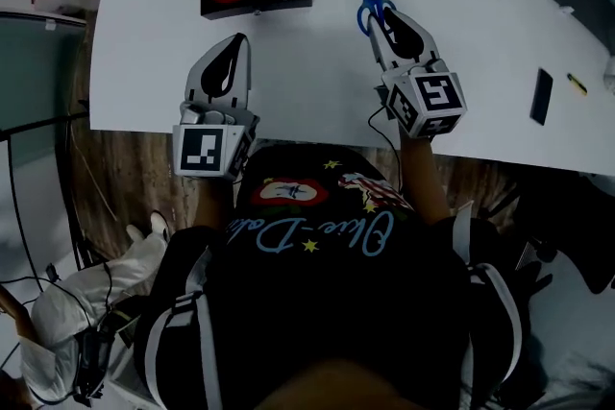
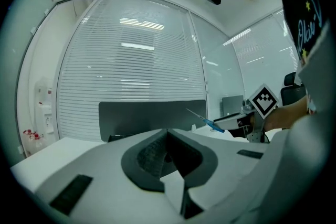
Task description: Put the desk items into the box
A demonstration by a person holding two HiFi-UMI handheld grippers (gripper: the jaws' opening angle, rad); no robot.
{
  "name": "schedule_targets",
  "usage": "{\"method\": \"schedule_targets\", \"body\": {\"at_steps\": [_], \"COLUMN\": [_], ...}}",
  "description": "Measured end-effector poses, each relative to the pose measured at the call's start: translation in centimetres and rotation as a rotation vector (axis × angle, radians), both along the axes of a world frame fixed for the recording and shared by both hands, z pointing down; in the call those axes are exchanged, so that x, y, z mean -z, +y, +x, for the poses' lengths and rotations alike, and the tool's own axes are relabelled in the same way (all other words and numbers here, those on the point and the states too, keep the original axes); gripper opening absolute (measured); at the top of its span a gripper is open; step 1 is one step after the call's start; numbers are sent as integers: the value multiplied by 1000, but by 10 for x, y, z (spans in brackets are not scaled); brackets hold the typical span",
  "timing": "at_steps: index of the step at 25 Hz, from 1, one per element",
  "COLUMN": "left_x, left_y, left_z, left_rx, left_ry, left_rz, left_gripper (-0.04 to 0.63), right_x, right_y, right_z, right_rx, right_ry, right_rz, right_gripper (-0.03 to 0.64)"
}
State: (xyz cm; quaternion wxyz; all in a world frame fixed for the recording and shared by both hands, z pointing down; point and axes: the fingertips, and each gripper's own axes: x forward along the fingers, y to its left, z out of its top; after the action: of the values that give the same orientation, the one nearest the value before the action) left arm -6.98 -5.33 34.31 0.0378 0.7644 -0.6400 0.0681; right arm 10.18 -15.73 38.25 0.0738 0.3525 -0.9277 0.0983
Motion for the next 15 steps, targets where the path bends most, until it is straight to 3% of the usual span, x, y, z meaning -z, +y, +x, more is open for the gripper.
{"method": "schedule_targets", "body": {"at_steps": [15], "left_x": [2], "left_y": [26], "left_z": [-79], "left_rx": [146], "left_ry": [-8], "left_rz": [8], "left_gripper": [-3], "right_x": [-9], "right_y": [-8], "right_z": [-98], "right_rx": [152], "right_ry": [51], "right_rz": [11], "right_gripper": [103]}}
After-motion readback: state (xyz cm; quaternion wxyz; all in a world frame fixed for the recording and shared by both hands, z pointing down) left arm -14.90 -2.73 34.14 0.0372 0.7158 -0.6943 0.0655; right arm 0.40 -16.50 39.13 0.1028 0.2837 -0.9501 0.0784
